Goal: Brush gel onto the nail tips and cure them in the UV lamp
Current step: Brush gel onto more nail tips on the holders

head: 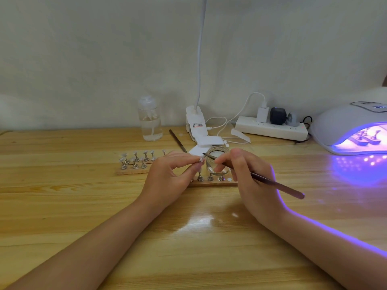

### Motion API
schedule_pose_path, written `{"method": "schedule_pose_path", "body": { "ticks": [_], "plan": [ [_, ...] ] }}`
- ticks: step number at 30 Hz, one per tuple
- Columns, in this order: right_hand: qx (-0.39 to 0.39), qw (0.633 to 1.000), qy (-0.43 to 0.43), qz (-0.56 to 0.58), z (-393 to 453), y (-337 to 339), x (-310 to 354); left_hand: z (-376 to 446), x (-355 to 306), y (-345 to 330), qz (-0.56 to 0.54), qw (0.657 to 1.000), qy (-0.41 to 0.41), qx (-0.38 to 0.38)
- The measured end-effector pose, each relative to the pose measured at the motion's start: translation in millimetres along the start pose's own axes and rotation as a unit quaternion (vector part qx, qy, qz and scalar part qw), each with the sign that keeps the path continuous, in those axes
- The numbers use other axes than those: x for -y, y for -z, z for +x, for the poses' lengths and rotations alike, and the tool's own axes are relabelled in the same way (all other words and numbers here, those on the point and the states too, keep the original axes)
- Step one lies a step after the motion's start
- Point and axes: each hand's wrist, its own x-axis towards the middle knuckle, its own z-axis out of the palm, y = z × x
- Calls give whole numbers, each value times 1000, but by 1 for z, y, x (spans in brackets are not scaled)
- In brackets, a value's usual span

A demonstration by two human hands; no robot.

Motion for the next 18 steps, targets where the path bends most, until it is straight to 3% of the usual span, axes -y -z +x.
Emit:
{"method": "schedule_pose_path", "body": {
  "ticks": [9,18],
  "plan": [
    [-35,997,-13,73,-1,0,-2,0,1,0,-12,1000,10,-1],
    [-47,998,-10,52,0,1,-2,-1,0,2,-51,998,39,-10]
  ]
}}
